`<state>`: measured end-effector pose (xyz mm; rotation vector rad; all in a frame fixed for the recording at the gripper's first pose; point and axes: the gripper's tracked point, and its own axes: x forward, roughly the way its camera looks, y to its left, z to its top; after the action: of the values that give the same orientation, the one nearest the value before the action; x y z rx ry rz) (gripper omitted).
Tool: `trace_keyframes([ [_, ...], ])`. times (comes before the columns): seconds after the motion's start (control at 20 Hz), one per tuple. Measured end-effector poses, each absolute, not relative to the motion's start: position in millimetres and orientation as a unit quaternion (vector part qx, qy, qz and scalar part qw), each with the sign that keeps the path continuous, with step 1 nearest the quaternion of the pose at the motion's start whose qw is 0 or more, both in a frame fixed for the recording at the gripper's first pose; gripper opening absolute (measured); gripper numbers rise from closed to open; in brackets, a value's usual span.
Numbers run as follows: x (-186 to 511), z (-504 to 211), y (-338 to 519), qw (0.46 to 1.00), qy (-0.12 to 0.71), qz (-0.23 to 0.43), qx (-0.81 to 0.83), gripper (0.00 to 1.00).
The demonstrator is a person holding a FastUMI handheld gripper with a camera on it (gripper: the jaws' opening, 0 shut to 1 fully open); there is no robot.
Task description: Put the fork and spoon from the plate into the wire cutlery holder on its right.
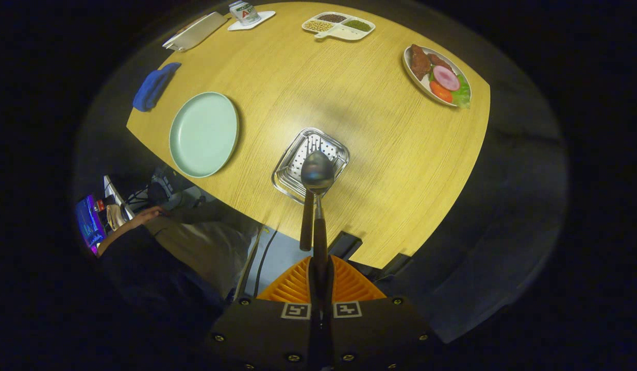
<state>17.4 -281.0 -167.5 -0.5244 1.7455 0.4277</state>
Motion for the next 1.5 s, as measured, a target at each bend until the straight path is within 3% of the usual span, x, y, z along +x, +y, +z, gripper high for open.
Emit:
trace_keyframes([
  [0.65, 34.6, -200.5, -267.8, 0.546, 0.795, 0.167, -0.206, 0.05],
  [0.85, 44.8, -198.0, -265.6, 0.566, 0.785, 0.167, -0.190, 0.12],
  [1.3, 43.8, -172.7, -268.0, 0.604, 0.763, 0.164, -0.159, 0.16],
  [1.5, 55.6, -151.1, -267.2, 0.663, 0.719, 0.151, -0.148, 0.17],
])
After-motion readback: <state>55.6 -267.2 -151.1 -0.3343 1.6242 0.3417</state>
